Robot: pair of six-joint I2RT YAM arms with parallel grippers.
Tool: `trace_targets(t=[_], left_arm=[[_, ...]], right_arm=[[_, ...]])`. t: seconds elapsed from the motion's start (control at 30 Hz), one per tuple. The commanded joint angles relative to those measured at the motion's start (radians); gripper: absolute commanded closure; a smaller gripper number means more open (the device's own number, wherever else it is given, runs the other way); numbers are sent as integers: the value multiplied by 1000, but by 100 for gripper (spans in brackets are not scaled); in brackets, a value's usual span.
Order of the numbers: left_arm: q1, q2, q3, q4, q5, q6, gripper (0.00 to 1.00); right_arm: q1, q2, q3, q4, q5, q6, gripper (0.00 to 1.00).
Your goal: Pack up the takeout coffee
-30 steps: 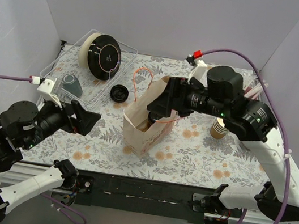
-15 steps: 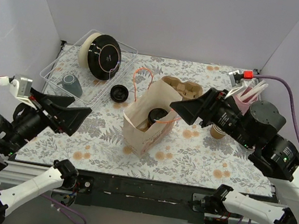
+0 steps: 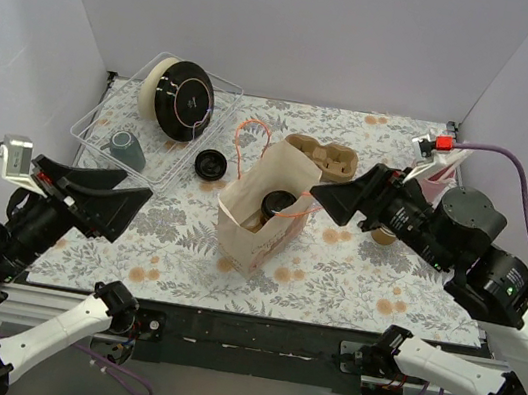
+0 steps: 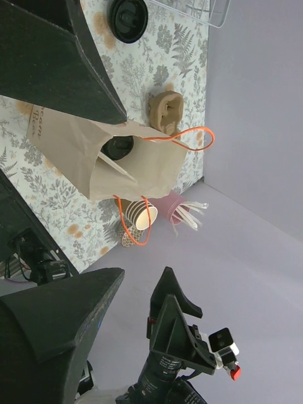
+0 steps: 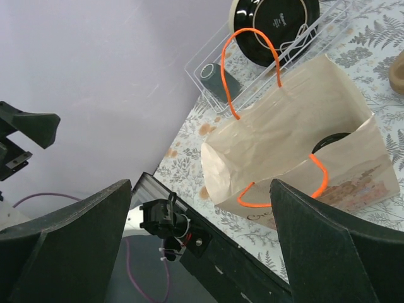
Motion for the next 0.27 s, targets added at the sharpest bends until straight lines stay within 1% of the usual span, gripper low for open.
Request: trace_targets(t=[0.0,0.23], left_arm=[[0,31,-6,12,9,-8,2],[0,41,-11,20,9,6,2]], right_arm=[[3,-24,35,-14,61,-37,1],[3,-18,43,-22,49,-54,1]])
